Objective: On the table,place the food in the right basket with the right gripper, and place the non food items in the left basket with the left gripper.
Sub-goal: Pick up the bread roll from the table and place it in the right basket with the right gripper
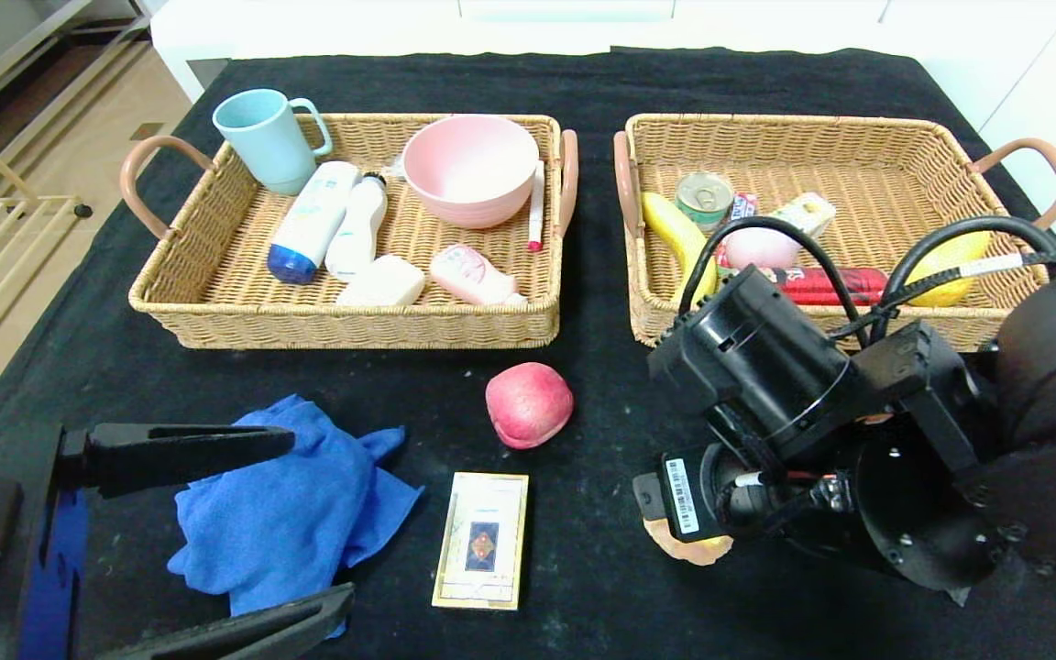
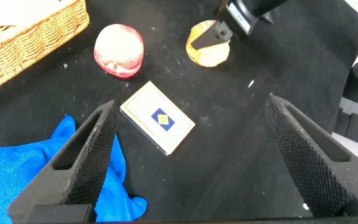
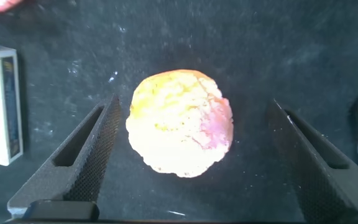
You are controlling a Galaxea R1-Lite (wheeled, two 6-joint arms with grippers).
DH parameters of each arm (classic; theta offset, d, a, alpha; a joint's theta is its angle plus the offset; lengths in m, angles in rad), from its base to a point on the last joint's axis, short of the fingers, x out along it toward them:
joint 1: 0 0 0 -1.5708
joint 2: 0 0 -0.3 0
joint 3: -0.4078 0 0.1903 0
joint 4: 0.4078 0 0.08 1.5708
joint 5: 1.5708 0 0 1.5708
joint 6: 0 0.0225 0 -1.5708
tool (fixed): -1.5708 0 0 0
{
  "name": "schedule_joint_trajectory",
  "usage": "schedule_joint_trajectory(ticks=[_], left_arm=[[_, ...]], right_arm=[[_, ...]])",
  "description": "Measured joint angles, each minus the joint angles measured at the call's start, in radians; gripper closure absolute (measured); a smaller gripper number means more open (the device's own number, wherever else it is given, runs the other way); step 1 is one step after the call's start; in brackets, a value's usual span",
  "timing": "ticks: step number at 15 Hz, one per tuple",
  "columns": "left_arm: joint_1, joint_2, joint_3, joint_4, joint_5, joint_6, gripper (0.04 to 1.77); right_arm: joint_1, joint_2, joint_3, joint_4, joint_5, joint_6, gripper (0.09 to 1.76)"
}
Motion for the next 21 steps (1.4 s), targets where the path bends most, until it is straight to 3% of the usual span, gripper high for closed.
schedule_joint_trajectory(ticks=[19,21], left_arm=[[0.000,-0.008,-0.002,0.000,0.002,0.011,0.09],[0.000,-0.008,-0.001,0.001,0.002,0.011,0.09]], right_arm=[[0.005,0.065,0.012,0.000,0.032,0.028,0.14],[0.004,0.066,0.012,0.000,0.030,0.026,0.44]])
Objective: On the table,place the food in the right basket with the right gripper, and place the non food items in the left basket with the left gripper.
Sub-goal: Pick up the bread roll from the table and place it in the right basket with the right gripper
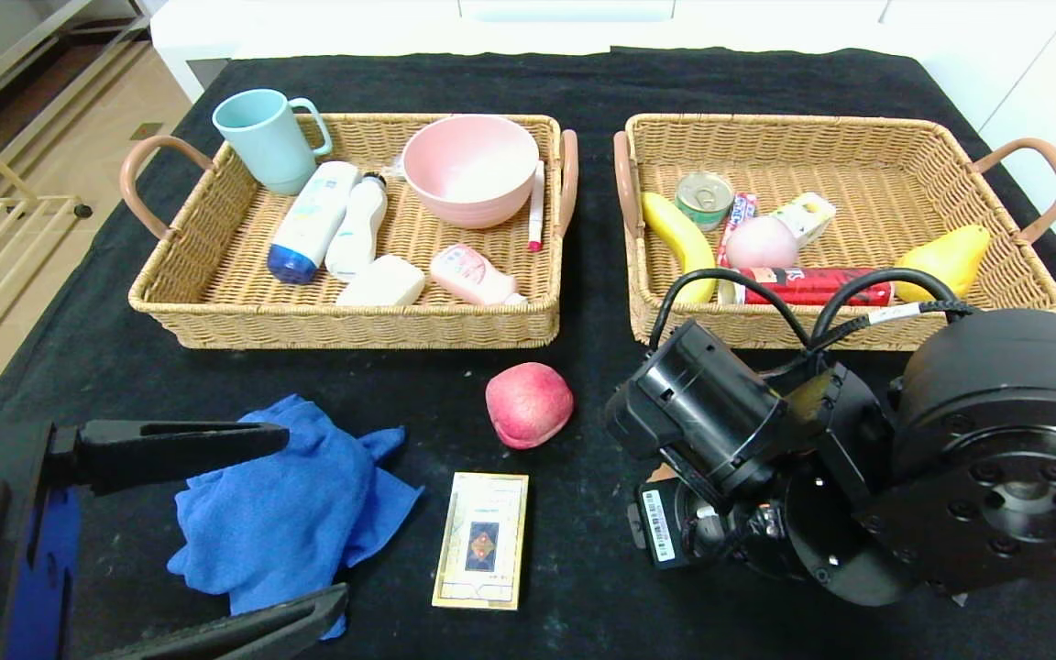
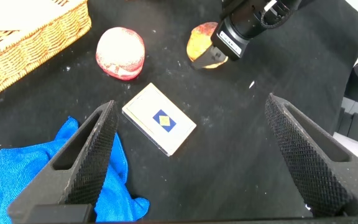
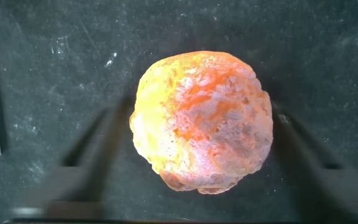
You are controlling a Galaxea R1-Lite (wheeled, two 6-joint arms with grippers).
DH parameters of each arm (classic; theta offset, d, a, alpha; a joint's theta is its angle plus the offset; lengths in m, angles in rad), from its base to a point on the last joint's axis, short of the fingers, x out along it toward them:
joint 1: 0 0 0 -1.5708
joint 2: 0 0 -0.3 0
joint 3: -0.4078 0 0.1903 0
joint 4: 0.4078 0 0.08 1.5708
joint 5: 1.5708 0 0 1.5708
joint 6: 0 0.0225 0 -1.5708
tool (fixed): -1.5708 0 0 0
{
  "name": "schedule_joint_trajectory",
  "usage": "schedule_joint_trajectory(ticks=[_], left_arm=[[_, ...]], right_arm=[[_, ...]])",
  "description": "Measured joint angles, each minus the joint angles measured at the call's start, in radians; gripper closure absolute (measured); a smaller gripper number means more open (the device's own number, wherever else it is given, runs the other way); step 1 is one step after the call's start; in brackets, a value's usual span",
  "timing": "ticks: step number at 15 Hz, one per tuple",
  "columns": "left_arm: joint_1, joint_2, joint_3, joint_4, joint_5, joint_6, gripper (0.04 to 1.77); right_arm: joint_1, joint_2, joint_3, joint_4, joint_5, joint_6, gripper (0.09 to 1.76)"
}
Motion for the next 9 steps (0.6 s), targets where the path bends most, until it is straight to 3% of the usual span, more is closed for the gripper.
schedule_joint_trajectory(ticks=[3,9], left_arm=[[0.000,-0.010,0.000,0.003,0.000,0.004,0.09],[-0.003,-0.014,0.000,0.004,0.000,0.003,0.09]], right_arm=[[-0.004,0.001,-0.001,0.001,0.001,0.002,0.79],[-0.006,0.005,0.000,0.000,0.001,0.002,0.99]])
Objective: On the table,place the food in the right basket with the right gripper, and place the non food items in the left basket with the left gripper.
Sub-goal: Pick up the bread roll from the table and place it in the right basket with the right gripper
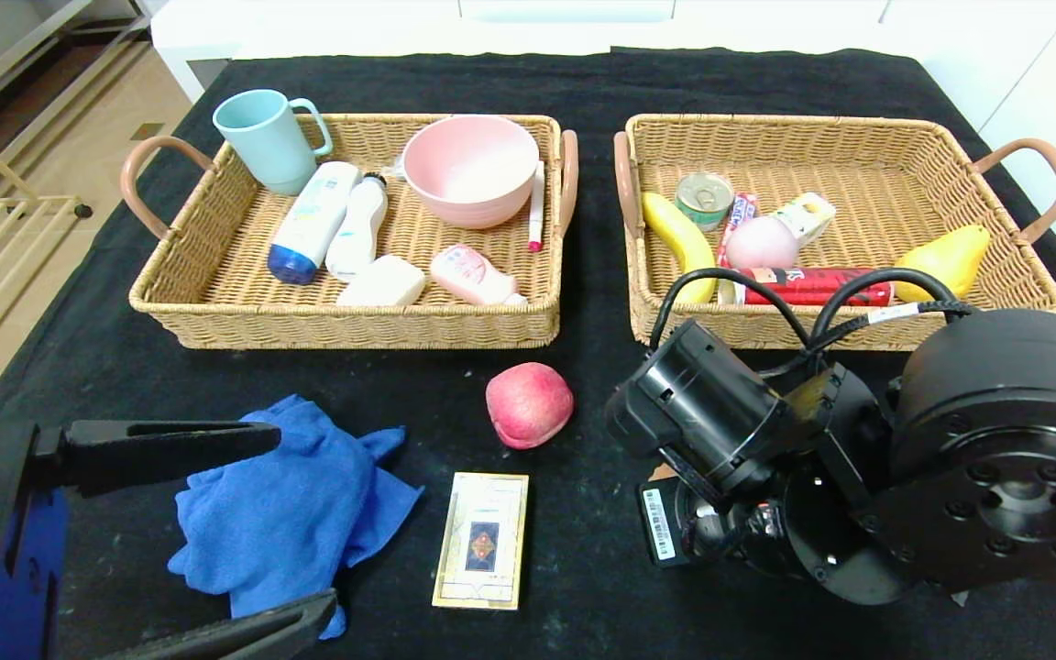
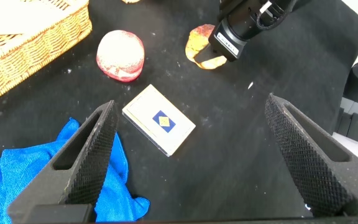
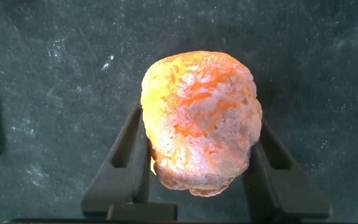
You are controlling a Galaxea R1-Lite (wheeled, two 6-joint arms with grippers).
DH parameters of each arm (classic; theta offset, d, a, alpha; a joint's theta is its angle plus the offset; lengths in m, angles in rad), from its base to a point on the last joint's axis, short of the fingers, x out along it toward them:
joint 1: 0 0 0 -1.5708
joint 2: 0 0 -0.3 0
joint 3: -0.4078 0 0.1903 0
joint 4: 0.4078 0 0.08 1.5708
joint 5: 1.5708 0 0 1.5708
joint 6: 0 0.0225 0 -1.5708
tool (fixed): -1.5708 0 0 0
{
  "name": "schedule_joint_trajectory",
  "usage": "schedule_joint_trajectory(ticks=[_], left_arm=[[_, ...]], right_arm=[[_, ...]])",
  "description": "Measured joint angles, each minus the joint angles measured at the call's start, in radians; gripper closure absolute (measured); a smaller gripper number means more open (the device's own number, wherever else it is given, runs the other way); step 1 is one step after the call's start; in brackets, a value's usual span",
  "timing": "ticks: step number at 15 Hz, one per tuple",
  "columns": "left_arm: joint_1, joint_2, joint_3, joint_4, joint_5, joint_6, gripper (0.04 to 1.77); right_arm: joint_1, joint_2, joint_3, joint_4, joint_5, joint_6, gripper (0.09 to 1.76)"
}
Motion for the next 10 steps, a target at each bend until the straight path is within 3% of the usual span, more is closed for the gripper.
schedule_joint_trajectory(ticks=[10], left_arm=[[-0.001,0.004,0.003,0.001,0.000,0.001,0.09]], right_arm=[[0.000,-0.008,-0.001,0.005,0.013,-0.002,0.99]])
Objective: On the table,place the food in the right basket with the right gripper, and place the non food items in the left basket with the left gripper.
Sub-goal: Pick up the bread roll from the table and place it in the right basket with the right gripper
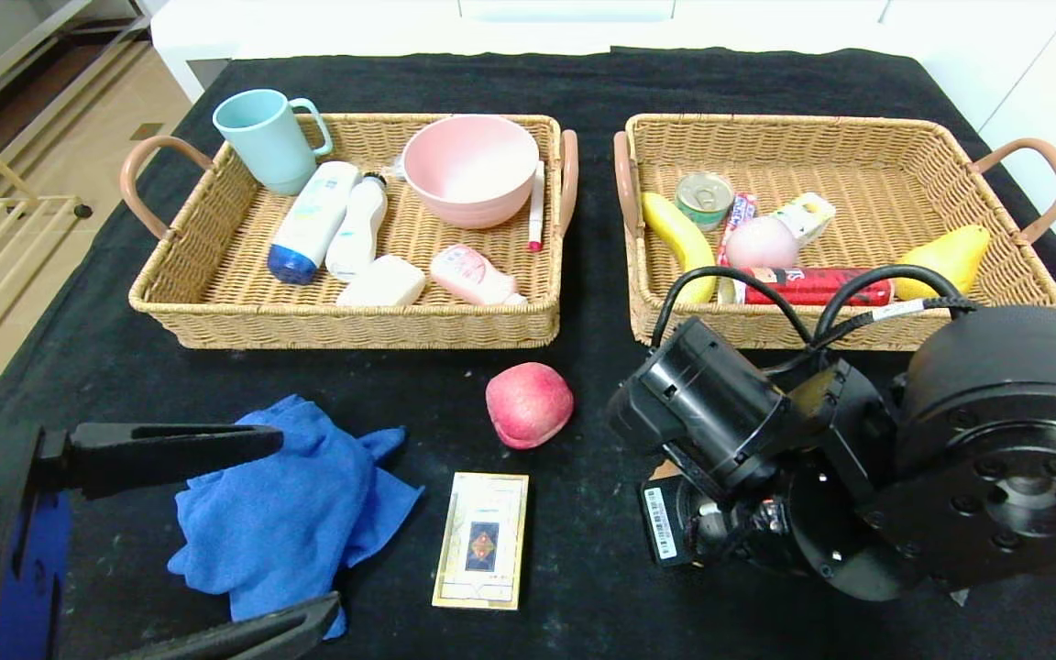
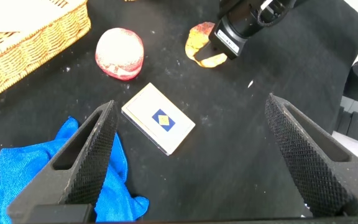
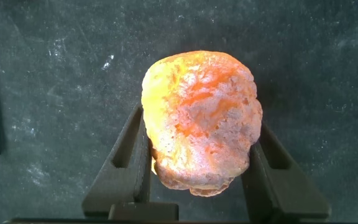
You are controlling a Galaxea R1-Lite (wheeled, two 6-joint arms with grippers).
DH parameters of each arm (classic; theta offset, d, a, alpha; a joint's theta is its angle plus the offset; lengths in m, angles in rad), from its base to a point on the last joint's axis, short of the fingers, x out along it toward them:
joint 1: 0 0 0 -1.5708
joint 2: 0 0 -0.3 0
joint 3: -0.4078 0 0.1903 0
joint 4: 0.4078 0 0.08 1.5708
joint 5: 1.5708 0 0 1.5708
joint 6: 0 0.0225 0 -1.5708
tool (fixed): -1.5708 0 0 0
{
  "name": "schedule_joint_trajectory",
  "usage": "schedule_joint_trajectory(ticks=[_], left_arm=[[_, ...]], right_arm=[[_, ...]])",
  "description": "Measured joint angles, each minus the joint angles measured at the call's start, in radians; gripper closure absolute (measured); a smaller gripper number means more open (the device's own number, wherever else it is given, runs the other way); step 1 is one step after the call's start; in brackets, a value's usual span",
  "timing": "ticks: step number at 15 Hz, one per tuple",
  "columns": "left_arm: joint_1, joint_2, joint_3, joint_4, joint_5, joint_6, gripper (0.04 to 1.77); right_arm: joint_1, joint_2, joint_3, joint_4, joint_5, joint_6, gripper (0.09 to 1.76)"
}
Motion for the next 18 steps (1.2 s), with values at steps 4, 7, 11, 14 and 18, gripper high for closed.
schedule_joint_trajectory(ticks=[4,7,11,14,18], left_arm=[[-0.014,0.005,0.008,-0.003,0.001,-0.001,0.09],[-0.017,0.008,0.011,-0.002,0.001,-0.001,0.09],[-0.018,0.010,0.011,-0.002,0.001,-0.001,0.09],[-0.018,0.010,0.012,-0.002,0.001,-0.001,0.09],[-0.018,0.010,0.012,-0.001,0.001,-0.001,0.09]], right_arm=[[0.008,-0.050,-0.004,0.038,0.020,-0.016,0.99],[0.004,-0.093,-0.008,0.045,0.020,-0.040,0.99],[-0.048,-0.149,-0.012,0.042,0.020,-0.183,0.99],[-0.129,-0.178,-0.020,0.020,0.050,-0.294,0.99],[-0.220,-0.190,-0.098,0.013,0.059,-0.343,0.99]])
